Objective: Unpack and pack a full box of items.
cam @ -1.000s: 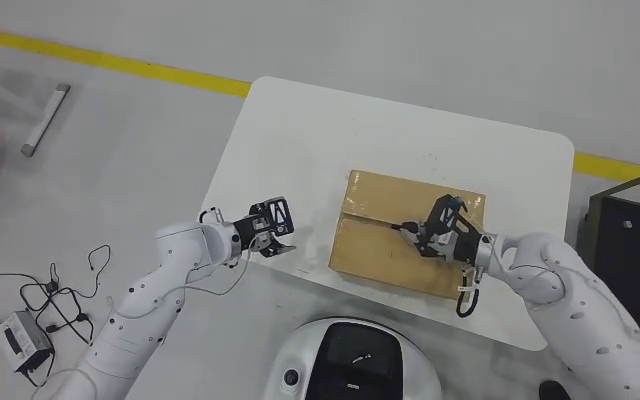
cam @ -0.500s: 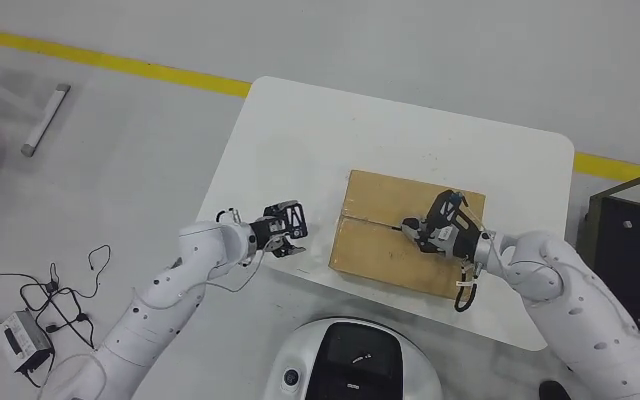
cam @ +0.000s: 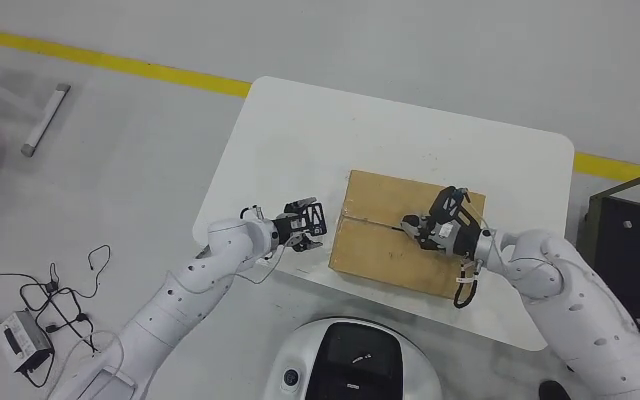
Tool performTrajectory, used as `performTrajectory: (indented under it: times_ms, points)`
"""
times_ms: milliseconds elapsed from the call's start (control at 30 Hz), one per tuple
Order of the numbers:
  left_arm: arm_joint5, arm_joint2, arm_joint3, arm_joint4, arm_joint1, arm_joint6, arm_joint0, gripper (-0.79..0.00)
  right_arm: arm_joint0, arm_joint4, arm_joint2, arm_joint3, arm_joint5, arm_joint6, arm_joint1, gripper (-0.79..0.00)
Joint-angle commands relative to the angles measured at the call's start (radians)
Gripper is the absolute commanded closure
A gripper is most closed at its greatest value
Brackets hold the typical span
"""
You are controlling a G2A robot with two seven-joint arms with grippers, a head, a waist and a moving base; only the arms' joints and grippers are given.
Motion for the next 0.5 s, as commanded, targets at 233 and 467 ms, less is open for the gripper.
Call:
performTrajectory:
  times_ms: [233, 467]
  points:
    - [0.048, 0.073, 0.07, -0.003, -0.035, 0.04, -0.072, -0.566, 0.02, 0.004, -0.011, 0.029, -0.006, 0.006, -0.009, 0.0]
    - [0.074, 0.064, 0.092, -0.038, -0.045, 0.045, -0.078, 0.0, 0.031, 0.001, -0.018, 0.036, -0.01, 0.012, -0.015, 0.0]
